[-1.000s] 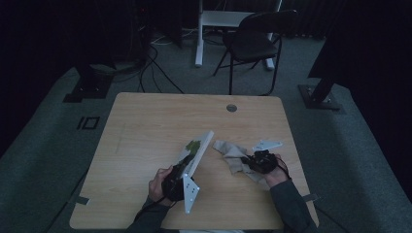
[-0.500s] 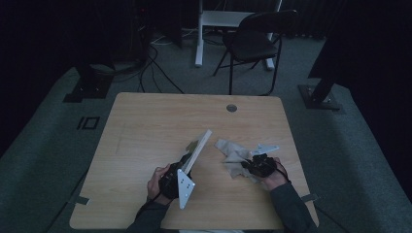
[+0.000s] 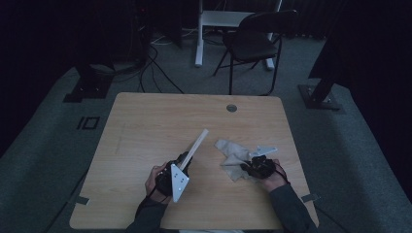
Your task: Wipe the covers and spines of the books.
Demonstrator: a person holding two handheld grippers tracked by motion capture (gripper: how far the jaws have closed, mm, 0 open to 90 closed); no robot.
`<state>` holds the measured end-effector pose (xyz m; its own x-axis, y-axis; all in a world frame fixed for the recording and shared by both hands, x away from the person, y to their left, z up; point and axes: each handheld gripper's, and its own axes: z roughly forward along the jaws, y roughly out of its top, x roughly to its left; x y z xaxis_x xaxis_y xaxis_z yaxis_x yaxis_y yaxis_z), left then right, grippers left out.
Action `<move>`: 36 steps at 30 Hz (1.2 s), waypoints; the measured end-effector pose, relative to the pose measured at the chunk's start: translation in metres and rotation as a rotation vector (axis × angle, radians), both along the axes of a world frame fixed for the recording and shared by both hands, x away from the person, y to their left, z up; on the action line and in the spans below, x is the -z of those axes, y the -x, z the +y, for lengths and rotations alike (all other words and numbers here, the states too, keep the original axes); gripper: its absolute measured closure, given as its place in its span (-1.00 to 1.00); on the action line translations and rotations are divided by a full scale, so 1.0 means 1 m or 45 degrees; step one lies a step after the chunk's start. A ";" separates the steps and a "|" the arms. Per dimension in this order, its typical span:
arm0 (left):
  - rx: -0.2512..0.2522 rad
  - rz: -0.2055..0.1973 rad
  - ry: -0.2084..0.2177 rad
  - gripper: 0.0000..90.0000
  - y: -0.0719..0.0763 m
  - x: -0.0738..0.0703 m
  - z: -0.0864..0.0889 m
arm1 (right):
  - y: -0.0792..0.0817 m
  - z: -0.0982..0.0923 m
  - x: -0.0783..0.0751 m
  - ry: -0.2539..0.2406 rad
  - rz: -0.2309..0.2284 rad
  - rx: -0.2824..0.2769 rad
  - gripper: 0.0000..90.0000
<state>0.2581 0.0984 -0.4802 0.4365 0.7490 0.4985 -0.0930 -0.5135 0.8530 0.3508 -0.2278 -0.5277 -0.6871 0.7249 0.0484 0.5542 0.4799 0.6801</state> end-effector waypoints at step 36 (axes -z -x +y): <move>-0.038 0.201 0.299 0.71 -0.024 0.014 0.021 | 0.000 0.003 0.007 -0.016 0.024 -0.003 0.26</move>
<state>0.2820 0.1190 -0.4947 0.4709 0.8497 0.2371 0.0626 -0.3003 0.9518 0.3506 -0.2248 -0.5344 -0.6879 0.7224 0.0704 0.5656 0.4727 0.6757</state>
